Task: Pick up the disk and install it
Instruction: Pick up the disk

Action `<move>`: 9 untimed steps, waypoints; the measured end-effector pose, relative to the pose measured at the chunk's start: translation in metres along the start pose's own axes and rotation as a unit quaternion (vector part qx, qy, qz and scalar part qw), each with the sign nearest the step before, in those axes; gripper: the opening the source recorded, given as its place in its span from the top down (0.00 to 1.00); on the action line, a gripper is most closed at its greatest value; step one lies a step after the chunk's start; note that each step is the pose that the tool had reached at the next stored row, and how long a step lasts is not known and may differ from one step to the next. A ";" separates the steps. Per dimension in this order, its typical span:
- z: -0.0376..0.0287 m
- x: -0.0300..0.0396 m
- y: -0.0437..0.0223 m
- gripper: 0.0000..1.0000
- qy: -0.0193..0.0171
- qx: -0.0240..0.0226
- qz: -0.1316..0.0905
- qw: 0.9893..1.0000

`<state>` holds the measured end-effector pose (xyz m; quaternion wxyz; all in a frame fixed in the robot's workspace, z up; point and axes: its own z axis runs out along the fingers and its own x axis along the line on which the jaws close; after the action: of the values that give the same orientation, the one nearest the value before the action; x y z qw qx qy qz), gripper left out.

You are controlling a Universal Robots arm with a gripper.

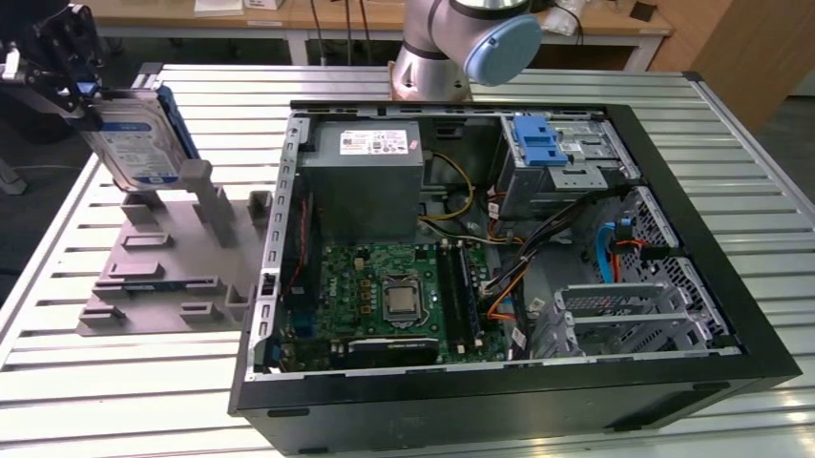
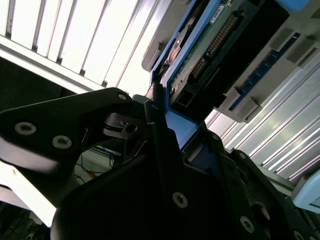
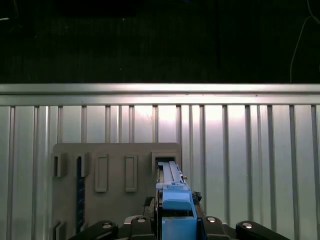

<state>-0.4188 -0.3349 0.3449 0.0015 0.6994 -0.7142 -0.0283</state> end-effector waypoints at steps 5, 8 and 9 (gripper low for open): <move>-0.0026 -0.0001 0.0001 0.64 0.000 0.000 0.000 1.000; -0.0042 -0.0002 0.0002 0.64 0.000 0.000 0.000 1.000; -0.0047 -0.0002 0.0002 0.64 0.000 0.000 0.000 1.000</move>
<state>-0.4188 -0.3349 0.3496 0.0016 0.6994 -0.7142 -0.0283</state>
